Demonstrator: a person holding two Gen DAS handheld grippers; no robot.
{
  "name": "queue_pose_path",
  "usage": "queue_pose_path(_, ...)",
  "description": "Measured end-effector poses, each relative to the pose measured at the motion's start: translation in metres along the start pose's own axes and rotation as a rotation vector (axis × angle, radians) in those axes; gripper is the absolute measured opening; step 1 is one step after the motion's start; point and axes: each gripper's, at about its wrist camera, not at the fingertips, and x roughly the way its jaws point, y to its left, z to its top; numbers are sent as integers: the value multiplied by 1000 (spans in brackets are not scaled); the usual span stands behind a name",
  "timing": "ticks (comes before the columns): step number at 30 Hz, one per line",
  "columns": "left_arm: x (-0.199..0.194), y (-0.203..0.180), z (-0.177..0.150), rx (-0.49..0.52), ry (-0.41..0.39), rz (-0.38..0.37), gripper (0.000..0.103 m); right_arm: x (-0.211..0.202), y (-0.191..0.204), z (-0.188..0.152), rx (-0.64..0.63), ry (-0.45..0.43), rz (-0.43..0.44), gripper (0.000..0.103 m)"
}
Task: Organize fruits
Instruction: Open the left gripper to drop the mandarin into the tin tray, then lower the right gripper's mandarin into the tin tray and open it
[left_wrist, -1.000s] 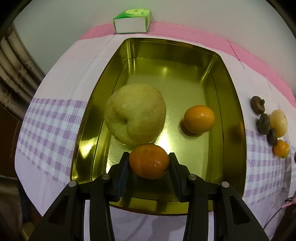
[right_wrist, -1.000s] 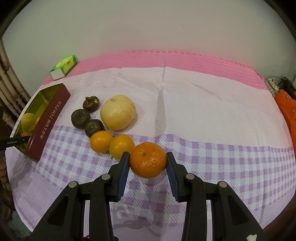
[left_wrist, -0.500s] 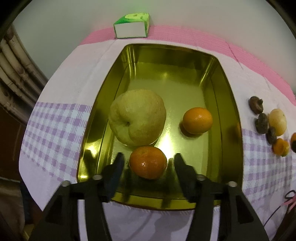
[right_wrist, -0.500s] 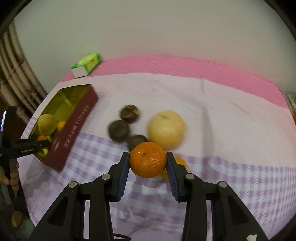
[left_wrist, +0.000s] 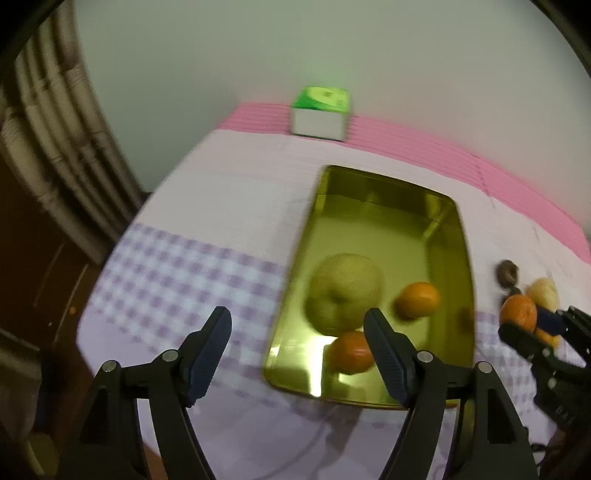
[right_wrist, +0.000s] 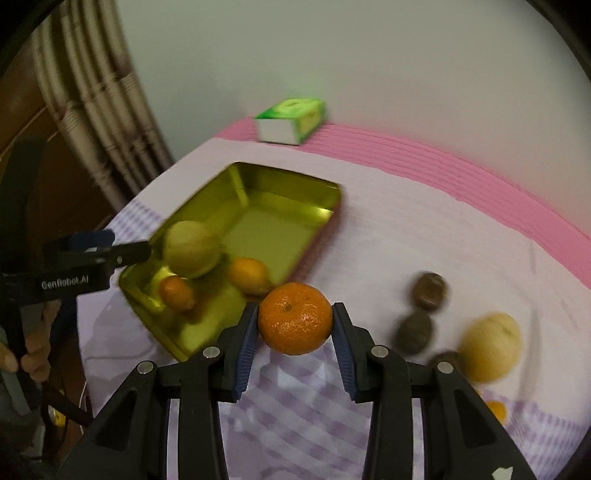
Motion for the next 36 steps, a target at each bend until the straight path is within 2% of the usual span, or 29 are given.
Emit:
queue_pose_path(5, 0, 25, -6, -40, -6, 74, 75, 23, 33, 10, -69, 30, 42, 37)
queue_pose_path(12, 6, 25, -7, -25, -6, 91, 75, 52, 58, 15, -126, 82, 34, 37)
queue_pose_path(22, 10, 25, -8, -28, 3, 100, 75, 81, 68, 14, -154, 147, 11, 37)
queue_pose_path(36, 11, 27, -9, -36, 14, 98, 75, 90, 70, 13, -180, 151, -21, 37)
